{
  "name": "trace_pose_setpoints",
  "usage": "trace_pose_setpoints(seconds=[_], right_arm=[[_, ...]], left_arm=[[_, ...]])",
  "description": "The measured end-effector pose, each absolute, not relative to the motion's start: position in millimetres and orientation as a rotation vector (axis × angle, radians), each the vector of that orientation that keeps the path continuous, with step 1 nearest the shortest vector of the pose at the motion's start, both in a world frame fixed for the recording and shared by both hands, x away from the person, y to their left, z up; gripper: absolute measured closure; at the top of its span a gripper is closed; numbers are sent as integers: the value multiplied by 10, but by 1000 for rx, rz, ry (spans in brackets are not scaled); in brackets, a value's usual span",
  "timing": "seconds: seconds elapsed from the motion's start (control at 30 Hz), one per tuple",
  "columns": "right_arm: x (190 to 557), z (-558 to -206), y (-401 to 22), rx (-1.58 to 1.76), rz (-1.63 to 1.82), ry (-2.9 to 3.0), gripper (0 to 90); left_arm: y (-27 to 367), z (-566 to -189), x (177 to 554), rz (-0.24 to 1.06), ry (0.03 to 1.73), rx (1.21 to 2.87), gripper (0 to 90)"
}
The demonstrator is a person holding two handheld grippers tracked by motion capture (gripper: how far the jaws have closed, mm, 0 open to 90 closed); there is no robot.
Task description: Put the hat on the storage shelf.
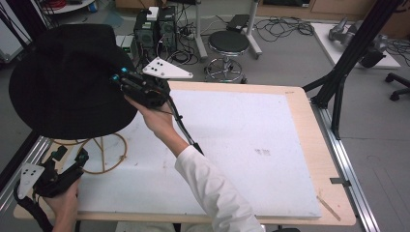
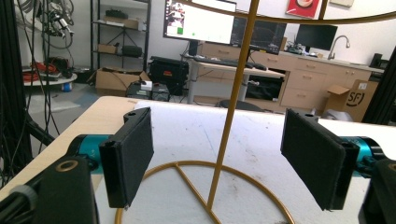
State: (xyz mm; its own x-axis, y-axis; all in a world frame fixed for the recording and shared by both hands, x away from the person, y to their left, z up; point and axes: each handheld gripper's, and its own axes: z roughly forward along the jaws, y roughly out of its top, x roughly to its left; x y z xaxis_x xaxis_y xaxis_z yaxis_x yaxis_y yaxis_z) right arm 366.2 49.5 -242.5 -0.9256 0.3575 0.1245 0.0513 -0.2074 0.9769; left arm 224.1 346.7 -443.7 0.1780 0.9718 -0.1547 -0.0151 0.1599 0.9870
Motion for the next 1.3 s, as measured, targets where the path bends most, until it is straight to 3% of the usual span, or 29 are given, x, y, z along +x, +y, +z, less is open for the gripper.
trace_pose_setpoints(seconds=[1.3], right_arm=[[3644, -2815, 1064, 510, 1970, 2160, 859]], left_arm=[[3522, -4426, 2176, 996, 1124, 1131, 254]])
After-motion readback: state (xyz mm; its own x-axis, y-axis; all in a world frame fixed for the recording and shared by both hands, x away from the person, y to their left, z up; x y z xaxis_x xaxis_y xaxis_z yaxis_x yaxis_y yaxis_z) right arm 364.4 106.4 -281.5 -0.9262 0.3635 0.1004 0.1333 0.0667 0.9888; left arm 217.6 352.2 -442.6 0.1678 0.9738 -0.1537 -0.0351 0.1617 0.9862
